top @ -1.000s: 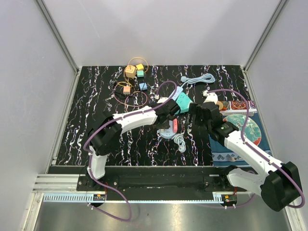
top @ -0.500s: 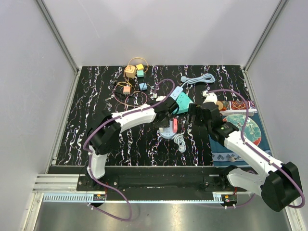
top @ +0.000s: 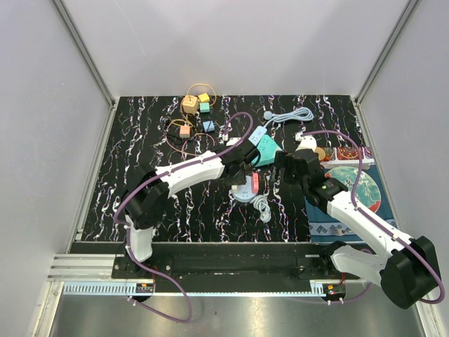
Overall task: Insert the plug
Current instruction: Insert the plug into the socket.
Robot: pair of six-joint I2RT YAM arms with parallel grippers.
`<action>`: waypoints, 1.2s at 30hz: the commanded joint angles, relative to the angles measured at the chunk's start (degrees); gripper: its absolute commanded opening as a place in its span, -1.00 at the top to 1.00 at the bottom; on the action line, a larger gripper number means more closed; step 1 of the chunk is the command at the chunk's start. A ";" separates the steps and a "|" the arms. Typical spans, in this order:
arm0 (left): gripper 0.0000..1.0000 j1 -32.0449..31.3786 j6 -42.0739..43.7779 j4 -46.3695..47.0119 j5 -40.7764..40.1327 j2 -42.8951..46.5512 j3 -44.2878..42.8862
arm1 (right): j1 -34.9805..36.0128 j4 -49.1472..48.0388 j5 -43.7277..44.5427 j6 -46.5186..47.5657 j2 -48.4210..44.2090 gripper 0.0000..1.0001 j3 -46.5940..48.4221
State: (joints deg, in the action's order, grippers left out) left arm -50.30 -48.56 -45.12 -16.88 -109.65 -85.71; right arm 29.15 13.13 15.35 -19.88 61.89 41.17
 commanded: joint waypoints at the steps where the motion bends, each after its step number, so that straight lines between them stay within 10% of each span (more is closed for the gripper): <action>1: 0.21 -0.23 -0.40 -0.49 1.15 2.33 -1.83 | 0.65 -2.49 -0.33 0.63 -1.15 -0.99 -0.04; 13: 1.00 -1.02 0.22 -0.67 2.38 -0.48 0.28 | 0.56 -2.58 -0.68 0.81 -1.24 -1.00 -0.21; 36: 1.00 -1.38 -2.86 2.68 2.38 -0.83 8.72 | 0.65 -2.75 -0.59 0.89 -1.51 -1.00 -0.30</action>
State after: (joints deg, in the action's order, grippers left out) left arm -51.44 -50.17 -38.72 -17.21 -107.68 -80.36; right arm 29.15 13.10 15.33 -19.70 61.89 41.10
